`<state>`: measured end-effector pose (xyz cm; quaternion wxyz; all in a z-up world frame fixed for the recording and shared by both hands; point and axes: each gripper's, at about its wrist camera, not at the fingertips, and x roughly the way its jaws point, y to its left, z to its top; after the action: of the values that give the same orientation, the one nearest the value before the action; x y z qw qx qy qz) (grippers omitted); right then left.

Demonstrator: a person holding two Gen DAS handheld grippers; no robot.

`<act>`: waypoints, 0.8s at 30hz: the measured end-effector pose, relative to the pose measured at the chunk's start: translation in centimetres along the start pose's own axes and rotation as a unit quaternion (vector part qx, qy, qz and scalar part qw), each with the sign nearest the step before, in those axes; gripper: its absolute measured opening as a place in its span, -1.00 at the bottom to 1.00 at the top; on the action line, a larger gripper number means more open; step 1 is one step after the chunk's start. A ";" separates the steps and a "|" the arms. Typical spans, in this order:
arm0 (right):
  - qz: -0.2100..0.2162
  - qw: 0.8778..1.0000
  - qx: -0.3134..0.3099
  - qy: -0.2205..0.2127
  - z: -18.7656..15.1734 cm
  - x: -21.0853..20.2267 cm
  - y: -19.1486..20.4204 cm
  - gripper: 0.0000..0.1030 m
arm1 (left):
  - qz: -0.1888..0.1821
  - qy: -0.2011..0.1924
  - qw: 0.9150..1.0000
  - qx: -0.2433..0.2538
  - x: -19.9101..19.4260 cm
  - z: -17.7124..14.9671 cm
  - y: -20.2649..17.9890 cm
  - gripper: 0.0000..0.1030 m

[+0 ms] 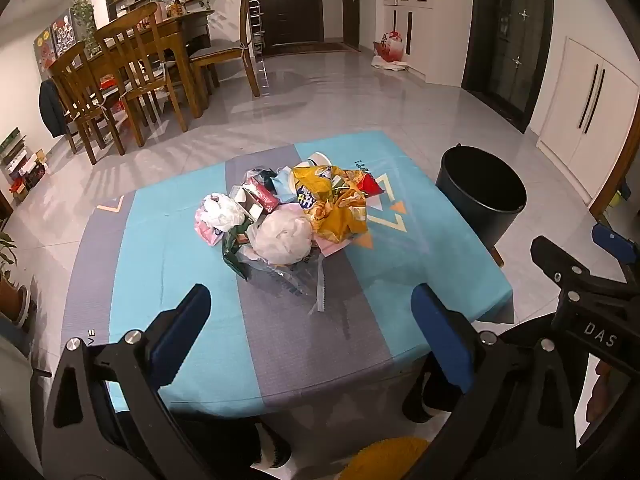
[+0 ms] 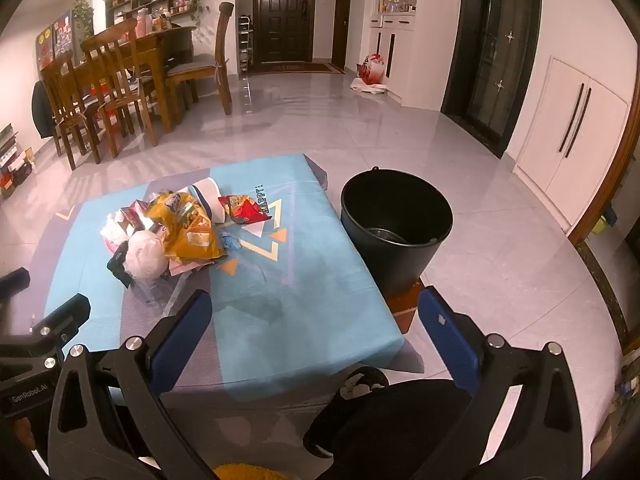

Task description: Collect trash

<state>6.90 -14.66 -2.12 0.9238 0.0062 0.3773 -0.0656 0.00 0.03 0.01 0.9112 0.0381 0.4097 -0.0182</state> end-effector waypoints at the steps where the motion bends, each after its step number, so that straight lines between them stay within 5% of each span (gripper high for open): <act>1: 0.001 1.000 0.000 -0.001 0.0 0.0 0.0 0.96 | 0.000 0.000 1.000 0.002 0.0 0.0 0.0 0.94; 24: 0.006 1.000 0.003 -0.002 -0.2 0.1 0.1 0.96 | -0.001 -0.003 1.000 0.003 -0.2 0.2 0.1 0.94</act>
<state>6.86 -14.59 -2.36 0.9250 0.0114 0.3748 -0.0614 0.08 0.13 0.28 0.9124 0.0408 0.4068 -0.0207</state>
